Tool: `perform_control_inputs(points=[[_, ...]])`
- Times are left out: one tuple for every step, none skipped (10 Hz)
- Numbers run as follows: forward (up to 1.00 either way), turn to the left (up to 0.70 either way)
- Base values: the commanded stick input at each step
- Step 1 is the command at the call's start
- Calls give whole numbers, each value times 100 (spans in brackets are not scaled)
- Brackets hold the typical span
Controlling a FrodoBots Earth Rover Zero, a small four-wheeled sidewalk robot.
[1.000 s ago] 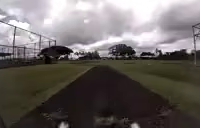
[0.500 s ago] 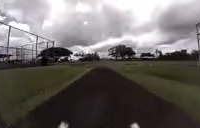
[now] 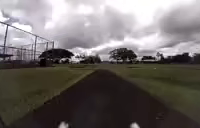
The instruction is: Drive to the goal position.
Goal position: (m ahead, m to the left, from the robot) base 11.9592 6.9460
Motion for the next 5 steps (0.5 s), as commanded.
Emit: perform_control_inputs(points=[[100,0],[100,0],[100,0],[100,0],[100,0]])
